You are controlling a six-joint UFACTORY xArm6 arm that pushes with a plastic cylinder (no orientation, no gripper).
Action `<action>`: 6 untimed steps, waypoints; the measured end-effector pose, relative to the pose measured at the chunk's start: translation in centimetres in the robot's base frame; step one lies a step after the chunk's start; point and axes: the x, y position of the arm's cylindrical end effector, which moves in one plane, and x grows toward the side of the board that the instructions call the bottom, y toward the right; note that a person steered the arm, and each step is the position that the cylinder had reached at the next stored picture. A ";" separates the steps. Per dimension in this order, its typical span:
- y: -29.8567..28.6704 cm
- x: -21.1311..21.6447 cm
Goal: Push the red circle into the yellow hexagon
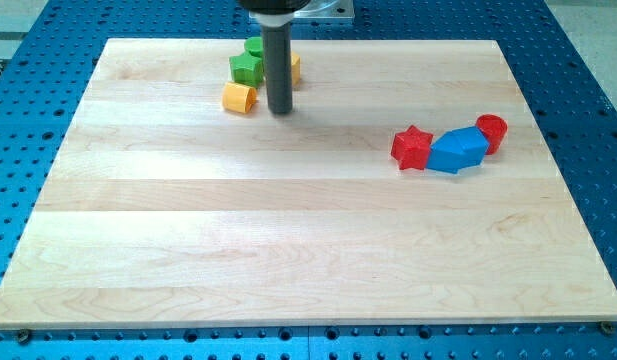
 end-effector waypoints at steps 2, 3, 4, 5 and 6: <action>13.3 2.3; 28.0 2.0; 36.8 3.6; 32.5 6.4; 23.1 6.4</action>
